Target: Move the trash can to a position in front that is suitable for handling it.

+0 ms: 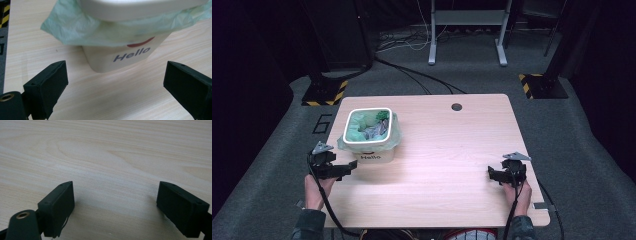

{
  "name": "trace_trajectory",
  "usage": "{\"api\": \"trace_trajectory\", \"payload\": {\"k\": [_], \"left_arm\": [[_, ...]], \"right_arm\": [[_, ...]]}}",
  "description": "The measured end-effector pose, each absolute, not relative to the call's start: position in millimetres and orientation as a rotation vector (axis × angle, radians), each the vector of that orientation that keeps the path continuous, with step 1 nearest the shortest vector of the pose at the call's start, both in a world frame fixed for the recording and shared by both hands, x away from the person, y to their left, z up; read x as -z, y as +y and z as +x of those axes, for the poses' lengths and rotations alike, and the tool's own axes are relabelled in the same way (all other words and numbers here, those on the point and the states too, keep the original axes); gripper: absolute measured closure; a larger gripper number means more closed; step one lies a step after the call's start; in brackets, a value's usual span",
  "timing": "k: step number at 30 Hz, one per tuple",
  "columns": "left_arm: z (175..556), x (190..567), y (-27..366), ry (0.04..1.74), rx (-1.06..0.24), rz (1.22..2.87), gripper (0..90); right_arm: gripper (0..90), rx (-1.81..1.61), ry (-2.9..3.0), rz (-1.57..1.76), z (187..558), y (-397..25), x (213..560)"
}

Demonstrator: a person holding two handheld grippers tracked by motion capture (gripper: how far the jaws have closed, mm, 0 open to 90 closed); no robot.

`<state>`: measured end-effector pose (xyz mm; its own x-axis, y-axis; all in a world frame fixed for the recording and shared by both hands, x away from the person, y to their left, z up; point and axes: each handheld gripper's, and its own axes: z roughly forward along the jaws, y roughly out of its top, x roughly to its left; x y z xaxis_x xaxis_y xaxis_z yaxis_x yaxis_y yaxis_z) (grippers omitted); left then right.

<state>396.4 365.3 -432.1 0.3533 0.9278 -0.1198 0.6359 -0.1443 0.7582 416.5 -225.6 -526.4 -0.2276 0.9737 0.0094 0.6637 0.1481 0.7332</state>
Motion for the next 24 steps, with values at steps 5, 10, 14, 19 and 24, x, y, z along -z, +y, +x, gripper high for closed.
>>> {"api": "trace_trajectory", "payload": {"k": [5,10,14,19,24], "left_arm": [[401.9,418.0,364.1,1.344,-0.507,1.877,4.9],[407.4,406.5,363.1,1.328,-0.516,1.873,4.8],[416.4,392.9,361.2,1.309,-0.536,1.877,4.5],[426.6,387.2,361.3,1.305,-0.532,1.889,4.5],[443.9,384.2,363.4,1.320,-0.514,1.893,4.6]], "right_arm": [[13.8,-0.863,1.956,1.558,416.6,-225.6,526.4],[13.8,-0.864,1.956,1.558,416.6,-225.6,526.4],[13.8,-0.863,1.957,1.558,416.6,-225.6,526.4],[13.7,-0.863,1.957,1.559,416.5,-225.7,526.4],[13.8,-0.864,1.957,1.558,416.6,-225.7,526.4]]}}
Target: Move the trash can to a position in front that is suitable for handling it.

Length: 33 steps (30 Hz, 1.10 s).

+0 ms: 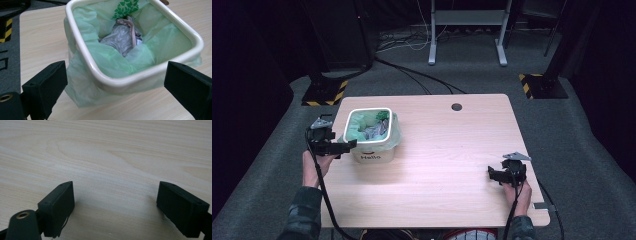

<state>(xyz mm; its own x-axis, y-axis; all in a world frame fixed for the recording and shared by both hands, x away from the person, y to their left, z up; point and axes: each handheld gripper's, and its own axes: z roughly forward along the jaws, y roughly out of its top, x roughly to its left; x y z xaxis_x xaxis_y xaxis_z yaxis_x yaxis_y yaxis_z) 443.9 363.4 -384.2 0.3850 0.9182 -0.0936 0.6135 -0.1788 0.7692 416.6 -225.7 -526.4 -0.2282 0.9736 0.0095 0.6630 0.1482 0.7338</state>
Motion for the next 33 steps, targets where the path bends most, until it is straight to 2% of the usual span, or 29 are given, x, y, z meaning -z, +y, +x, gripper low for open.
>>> {"api": "trace_trajectory", "payload": {"k": [8,24,33], "left_arm": [[470.1,385.9,367.4,1.356,-0.473,1.897,7.4],[505.1,393.8,366.0,1.434,-0.414,1.921,37.9],[511.4,398.0,365.1,1.492,-0.450,1.924,51.8]], "right_arm": [[13.8,-0.862,1.957,1.558,416.5,-225.6,526.4],[13.8,-0.862,1.957,1.558,416.5,-225.6,526.4],[13.8,-0.862,1.957,1.558,416.5,-225.6,526.4]]}}
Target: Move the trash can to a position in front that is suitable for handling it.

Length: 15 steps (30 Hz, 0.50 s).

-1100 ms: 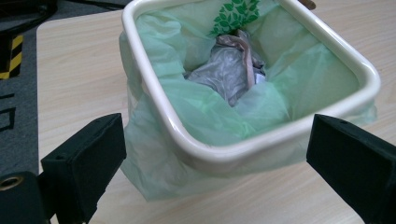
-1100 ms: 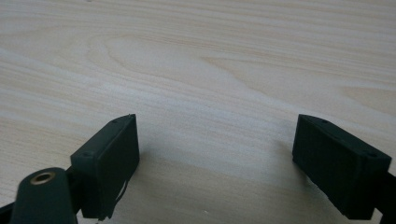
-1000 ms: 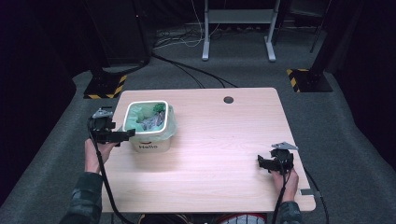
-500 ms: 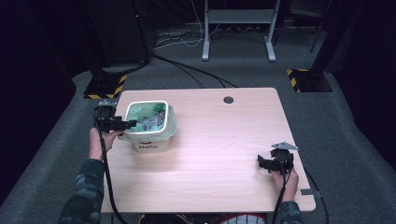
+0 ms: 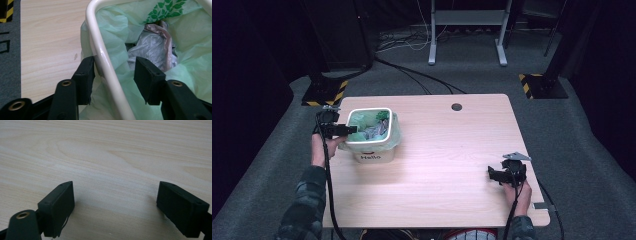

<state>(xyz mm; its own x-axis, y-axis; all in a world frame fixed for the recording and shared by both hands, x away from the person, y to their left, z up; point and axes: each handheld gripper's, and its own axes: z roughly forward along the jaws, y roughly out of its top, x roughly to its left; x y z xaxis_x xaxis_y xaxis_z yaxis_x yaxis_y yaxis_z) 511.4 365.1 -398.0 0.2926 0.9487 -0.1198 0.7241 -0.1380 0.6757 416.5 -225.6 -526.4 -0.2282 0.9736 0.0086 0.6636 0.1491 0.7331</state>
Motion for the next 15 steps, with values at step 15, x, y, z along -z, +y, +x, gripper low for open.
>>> {"api": "trace_trajectory", "payload": {"k": [15], "left_arm": [[510.6,398.0,359.8,1.589,-0.507,1.874,70.0]], "right_arm": [[13.8,-0.863,1.956,1.557,416.5,-225.4,526.5]]}}
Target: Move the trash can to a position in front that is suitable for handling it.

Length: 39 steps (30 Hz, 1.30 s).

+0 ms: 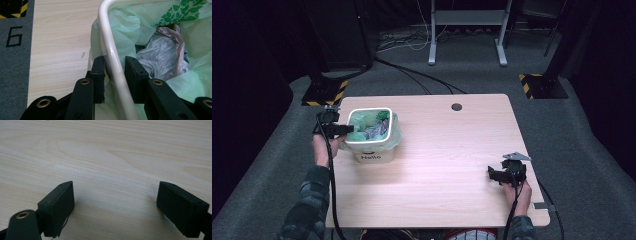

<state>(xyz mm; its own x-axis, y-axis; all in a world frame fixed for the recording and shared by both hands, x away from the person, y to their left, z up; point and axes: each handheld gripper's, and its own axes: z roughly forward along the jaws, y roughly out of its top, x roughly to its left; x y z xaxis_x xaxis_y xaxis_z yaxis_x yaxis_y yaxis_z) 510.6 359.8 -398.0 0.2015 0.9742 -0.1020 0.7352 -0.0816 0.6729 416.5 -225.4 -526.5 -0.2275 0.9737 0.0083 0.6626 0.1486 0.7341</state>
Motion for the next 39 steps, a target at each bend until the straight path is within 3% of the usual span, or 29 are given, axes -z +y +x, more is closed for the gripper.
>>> {"api": "trace_trajectory", "payload": {"k": [39], "left_arm": [[507.0,397.5,330.5,1.588,-0.490,1.854,71.3]], "right_arm": [[13.8,-0.865,1.958,1.555,416.6,-225.7,526.5]]}}
